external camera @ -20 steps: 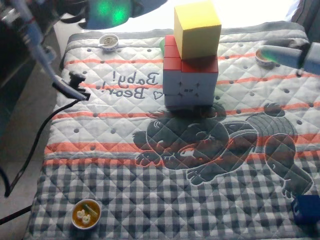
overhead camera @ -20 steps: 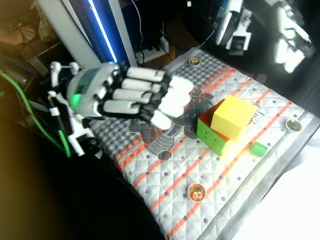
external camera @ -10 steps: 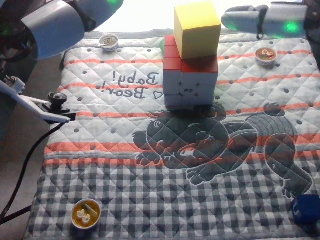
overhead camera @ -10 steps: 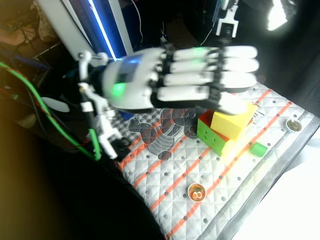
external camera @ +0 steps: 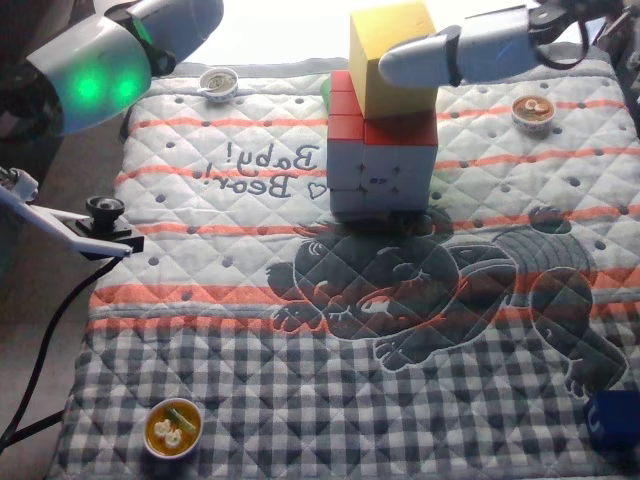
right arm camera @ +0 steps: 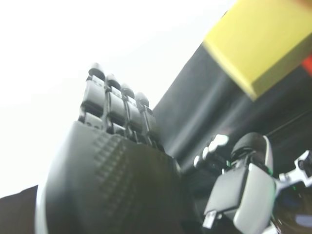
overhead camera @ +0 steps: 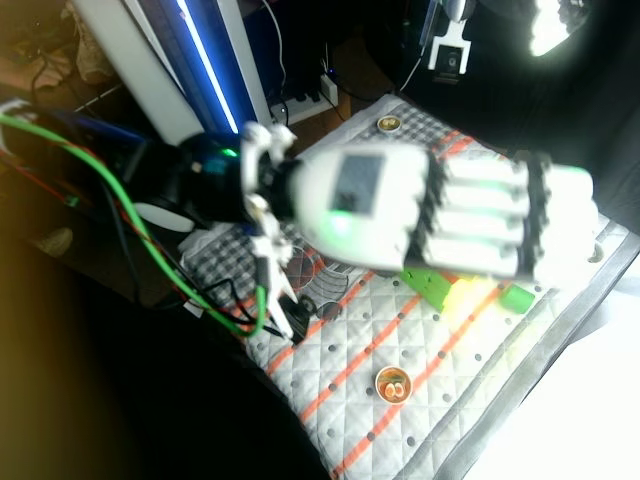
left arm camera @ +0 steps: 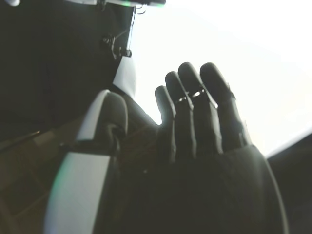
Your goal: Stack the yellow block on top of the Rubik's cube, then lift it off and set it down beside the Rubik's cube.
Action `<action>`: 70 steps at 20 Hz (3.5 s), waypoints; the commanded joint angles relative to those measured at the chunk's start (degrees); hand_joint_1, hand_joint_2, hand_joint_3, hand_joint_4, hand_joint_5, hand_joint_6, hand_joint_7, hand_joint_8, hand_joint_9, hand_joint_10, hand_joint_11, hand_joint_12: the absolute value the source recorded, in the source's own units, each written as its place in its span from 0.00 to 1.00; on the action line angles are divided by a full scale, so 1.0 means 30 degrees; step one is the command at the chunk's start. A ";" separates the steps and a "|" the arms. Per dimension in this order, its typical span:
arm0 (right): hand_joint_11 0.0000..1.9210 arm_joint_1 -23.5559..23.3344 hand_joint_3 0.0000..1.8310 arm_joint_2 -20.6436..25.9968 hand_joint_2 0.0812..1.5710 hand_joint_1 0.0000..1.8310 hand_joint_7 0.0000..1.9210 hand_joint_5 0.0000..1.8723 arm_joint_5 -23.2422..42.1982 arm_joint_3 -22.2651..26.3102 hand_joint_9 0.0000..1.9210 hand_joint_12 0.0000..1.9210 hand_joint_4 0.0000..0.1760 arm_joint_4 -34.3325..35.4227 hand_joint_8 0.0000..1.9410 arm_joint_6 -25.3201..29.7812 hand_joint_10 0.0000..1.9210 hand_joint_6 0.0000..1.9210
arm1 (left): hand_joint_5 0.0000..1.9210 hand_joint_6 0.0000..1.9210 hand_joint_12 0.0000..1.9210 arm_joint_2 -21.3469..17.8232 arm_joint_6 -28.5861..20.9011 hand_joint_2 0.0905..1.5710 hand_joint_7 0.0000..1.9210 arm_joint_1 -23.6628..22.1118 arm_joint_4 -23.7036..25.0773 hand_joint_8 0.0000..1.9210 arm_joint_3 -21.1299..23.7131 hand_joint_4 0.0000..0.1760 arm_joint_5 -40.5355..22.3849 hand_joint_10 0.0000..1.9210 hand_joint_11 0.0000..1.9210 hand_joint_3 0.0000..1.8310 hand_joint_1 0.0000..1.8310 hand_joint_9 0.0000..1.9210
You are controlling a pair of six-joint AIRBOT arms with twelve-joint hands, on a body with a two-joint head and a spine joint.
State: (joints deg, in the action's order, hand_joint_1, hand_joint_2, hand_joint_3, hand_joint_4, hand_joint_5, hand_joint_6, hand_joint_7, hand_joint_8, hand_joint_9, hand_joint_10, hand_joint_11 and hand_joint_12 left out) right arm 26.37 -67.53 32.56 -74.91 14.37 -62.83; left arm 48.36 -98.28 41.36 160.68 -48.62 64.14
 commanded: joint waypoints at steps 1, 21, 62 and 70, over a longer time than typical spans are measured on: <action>0.02 -0.0364 0.00 -0.0138 0.52 0.14 0.07 0.09 0.1698 -0.0202 0.06 0.02 0.00 -0.0033 0.01 0.0066 0.01 0.01 | 0.17 0.25 0.84 -0.0082 -0.0143 0.82 0.22 -0.0129 0.0487 0.31 0.0017 0.00 0.2451 0.48 0.07 0.00 0.48 0.16; 0.17 -0.0347 0.00 -0.1238 0.76 0.65 0.36 0.40 0.0007 -0.1071 0.25 0.92 0.00 -0.0197 0.65 0.0062 0.69 0.56 | 0.21 0.26 0.81 -0.0016 -0.0151 0.85 0.25 -0.0175 0.0746 0.20 0.0141 0.00 0.2583 0.40 0.06 0.00 0.54 0.18; 0.37 0.8248 0.02 0.6017 0.76 0.74 0.41 0.35 1.2979 0.8539 0.40 0.91 0.00 -0.5214 0.69 0.3353 0.77 0.73 | 0.24 0.91 0.90 -0.0963 -0.0158 0.88 0.27 0.2350 -0.1194 0.77 0.1184 0.00 0.4663 0.58 0.07 0.00 0.55 0.17; 0.33 1.0996 0.02 0.4671 0.72 0.74 0.46 0.44 1.1291 0.8675 0.41 0.91 0.00 -0.4702 0.61 0.3945 0.73 0.64 | 0.24 0.92 0.92 -0.0913 -0.0158 0.88 0.28 0.2442 -0.1282 0.86 0.1327 0.11 0.4812 0.61 0.07 0.00 0.56 0.18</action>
State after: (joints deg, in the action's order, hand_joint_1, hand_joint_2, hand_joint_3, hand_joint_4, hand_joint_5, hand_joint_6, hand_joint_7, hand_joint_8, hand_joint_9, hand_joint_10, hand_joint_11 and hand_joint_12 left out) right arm 59.70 -53.93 59.99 -48.99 0.62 -51.20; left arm 45.78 -98.37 49.10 155.00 -44.86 71.22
